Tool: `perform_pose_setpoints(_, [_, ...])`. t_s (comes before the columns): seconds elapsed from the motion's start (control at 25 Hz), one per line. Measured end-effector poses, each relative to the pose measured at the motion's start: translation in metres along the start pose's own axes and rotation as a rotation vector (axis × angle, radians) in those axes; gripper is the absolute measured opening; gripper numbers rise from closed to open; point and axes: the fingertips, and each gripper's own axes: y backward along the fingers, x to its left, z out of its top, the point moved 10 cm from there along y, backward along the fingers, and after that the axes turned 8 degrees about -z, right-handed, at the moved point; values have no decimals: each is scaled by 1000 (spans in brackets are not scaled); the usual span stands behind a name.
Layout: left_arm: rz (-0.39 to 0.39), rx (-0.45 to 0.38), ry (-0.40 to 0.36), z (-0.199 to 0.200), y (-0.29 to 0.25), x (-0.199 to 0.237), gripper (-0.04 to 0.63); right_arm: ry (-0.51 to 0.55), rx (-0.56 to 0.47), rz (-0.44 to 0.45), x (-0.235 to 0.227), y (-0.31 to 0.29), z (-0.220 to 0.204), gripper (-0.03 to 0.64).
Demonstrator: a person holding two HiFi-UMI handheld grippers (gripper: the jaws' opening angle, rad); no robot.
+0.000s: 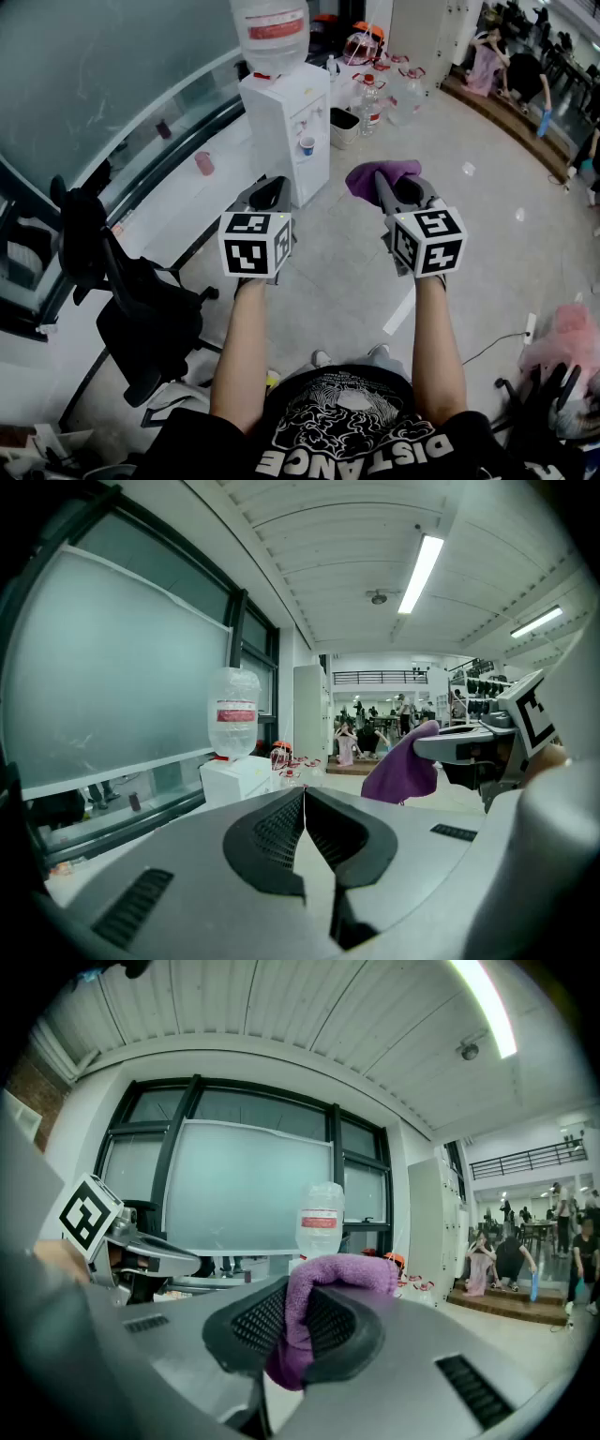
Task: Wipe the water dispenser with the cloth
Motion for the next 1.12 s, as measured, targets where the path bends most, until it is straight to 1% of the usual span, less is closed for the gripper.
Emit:
perform_pose_setpoints(0.16, [5,1,-9,0,-4,5,28,-5,0,-1,3,-6,-3,41])
perform_pose_setpoints(0.36, [-6,12,0,-4,-17,9,28,-25,14,0,0,-18,-9,41])
perform_pose_setpoints(0.56, [3,29,-4,-3,-40,12,28,-42,17,6,-13,-36,-14,41])
perform_pose_setpoints(0.8, [26,30,-19,10,-83,9,28,-63,5,39,-46,-69,-17,41])
perform_pose_setpoints(1.12, [85,42,-22,37,-167,-4,28,-69,1,106,-122,-130,-13,41])
